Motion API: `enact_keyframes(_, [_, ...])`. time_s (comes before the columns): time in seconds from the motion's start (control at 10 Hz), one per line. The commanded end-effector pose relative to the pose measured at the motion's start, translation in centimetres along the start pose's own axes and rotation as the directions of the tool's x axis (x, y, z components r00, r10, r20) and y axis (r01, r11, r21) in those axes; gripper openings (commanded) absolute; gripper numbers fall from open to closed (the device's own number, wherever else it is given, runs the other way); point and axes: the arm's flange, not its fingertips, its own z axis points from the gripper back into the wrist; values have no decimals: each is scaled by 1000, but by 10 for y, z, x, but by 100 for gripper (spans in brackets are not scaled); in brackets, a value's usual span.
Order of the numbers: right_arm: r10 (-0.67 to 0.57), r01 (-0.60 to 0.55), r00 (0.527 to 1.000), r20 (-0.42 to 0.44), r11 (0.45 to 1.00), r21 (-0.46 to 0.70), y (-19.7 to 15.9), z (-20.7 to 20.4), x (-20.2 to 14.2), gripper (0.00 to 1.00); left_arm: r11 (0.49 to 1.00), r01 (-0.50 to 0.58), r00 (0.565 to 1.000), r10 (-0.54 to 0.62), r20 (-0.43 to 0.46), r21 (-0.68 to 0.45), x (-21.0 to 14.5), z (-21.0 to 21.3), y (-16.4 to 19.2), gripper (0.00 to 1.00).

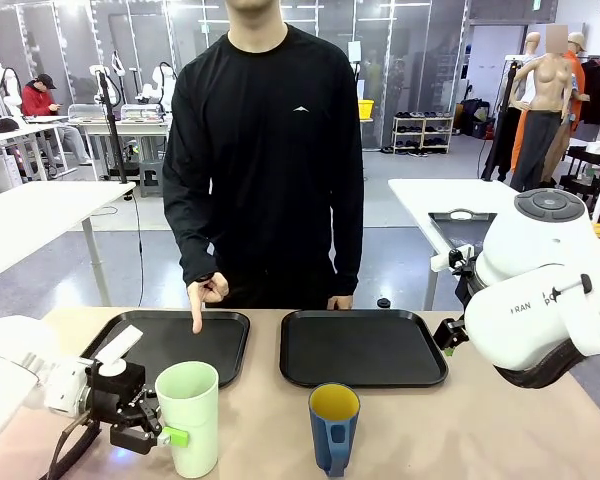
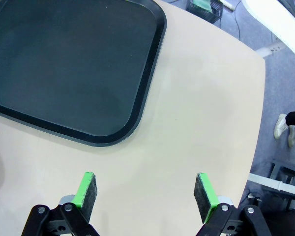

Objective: Sort and store the cups by type.
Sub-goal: Pick up the Reusable plastic cup.

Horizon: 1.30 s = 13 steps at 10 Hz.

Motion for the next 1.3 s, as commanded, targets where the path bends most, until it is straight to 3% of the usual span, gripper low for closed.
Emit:
enact_keyframes(0.0, [-3,3,1000,1,1000,1,0,-1,0,100,1000,23,1000,-23,-2,7,-2,3,3,41])
enact_keyframes(0.1, [-3,3,1000,1,1000,1,0,-1,0,100,998,17,999,-16,-28,52,2,9,1,31])
enact_keyframes(0.6, [-3,3,1000,1,1000,1,0,-1,0,100,976,80,997,-82,0,203,47,81,-14,31])
enact_keyframes(1.2, [-3,3,1000,1,1000,1,0,-1,0,100,972,69,997,-73,12,225,45,94,-22,31])
